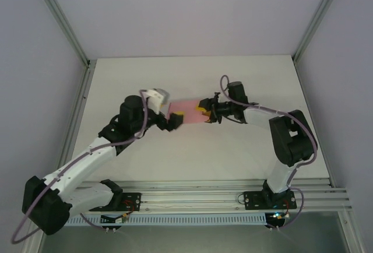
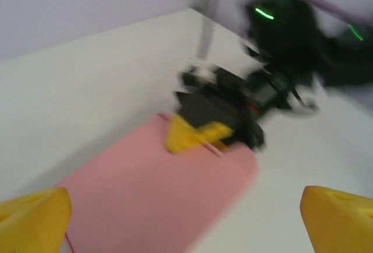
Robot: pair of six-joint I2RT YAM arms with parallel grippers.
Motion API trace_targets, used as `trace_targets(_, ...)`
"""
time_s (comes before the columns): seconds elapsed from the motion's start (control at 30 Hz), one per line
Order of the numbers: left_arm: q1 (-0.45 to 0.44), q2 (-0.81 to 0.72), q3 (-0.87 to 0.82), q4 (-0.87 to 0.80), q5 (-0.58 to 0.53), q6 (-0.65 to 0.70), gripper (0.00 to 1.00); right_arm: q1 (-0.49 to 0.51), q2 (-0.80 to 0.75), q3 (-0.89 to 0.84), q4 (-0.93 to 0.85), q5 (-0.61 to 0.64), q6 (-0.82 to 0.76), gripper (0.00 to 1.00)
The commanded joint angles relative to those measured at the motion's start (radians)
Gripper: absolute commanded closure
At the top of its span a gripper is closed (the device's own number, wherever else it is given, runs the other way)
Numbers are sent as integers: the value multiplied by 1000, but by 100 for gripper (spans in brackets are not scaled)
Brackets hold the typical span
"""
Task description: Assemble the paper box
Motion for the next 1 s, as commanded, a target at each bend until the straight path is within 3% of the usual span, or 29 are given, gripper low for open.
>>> trace_targets(0.0,-75,36,96,-365,-65,501,0,-31,-63,62,-210,-99,133,61)
trace_targets(0.13,-133,120,154,-423,-301,650,0,-56,-107,103,-384,-151,115,62)
trace_targets(0.2,-140,143,169,-427,-346,694,0,-58,-128,102,-416,-168,127,62)
trace_targets(0.4,-141,158,141,-332,-309,779,3,-59,-175,76,-456,-209,159,64)
trace_targets(0.53,-140,202,172,-324,-284,767,10,-59,-199,61,-473,-218,167,64)
trace_targets(0.63,-141,227,193,-334,-253,764,20,-59,-192,61,-464,-227,173,64)
trace_targets(0.8,-143,233,209,-314,-204,751,45,-60,-171,62,-481,-233,158,64)
trace_targets(0.97,-142,204,180,-254,-181,749,59,-61,-156,71,-488,-232,136,57)
